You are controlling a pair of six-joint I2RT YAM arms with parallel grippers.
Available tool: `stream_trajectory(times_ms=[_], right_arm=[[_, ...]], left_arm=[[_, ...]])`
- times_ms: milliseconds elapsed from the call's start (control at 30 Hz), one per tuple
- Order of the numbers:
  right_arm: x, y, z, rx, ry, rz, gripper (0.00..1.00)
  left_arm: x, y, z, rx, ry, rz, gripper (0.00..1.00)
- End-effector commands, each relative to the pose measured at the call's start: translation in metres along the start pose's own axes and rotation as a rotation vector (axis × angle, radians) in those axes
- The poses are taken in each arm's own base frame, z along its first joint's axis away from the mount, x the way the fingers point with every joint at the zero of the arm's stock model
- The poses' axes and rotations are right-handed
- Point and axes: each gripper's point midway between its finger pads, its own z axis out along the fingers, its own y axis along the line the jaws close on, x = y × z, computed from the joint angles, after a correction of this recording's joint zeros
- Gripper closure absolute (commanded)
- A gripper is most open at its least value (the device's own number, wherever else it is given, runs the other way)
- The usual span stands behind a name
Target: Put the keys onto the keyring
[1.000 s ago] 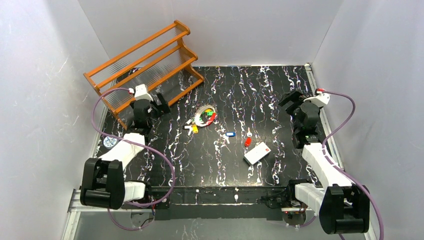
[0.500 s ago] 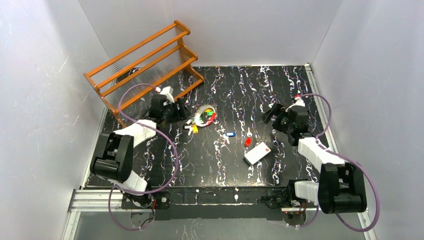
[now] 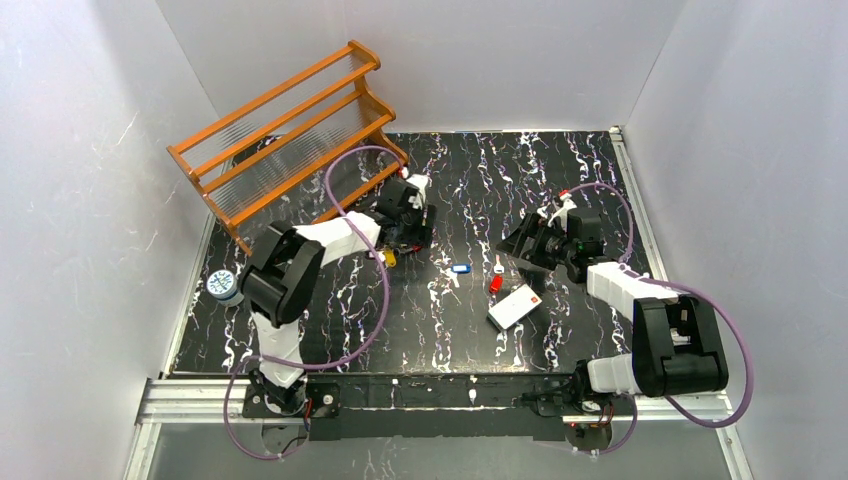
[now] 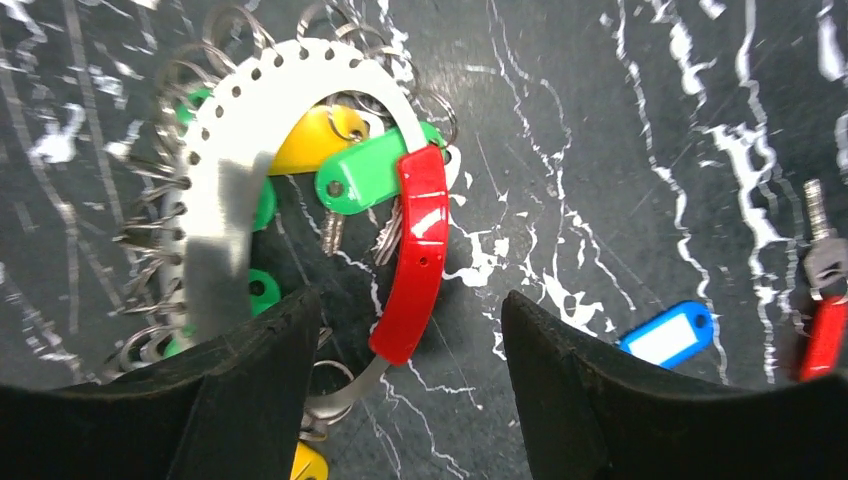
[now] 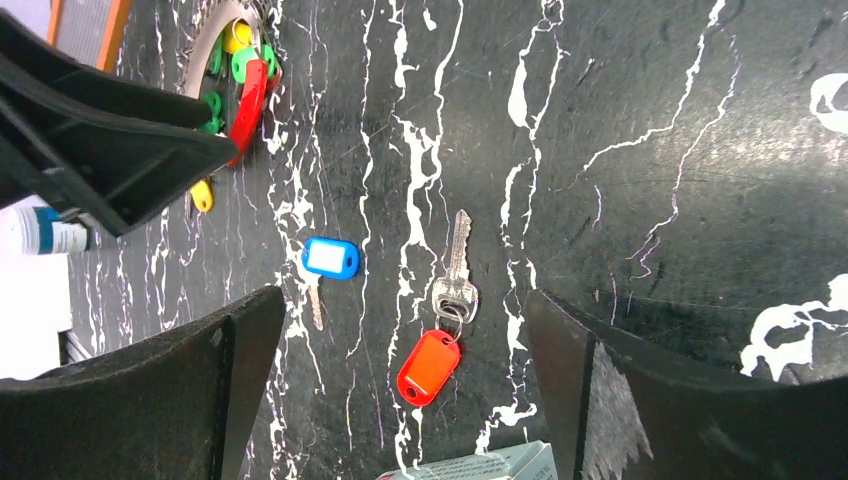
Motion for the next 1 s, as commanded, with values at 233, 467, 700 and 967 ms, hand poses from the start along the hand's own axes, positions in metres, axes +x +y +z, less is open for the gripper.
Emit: stream_trajectory(times_ms=[233,467,700,967], right_arm=[[-0.006,0.017,0.008,-0.060,0.070,0.011,0.01],[-0.017,0.027,0.010,-0.054,0.082,-0.008,0.01],[-0.008,0.045,0.021,-0.094,0.143,-0.069,0.01],[0.023,0.079,0.055,-0.113,0.267,-0.210,0.03]], left_arm=[[0.044,-0.020,0.007,0.042,0.150,0.116,0.35],[0.086,-0.031,-0.029,0.149,0.222,0.138,0.36],[0.102,-0.043,-0.076,0.241,0.210,0.110,0.35],[0.056,-0.055,-0.104,0.278,0.060,-0.039,0.28]])
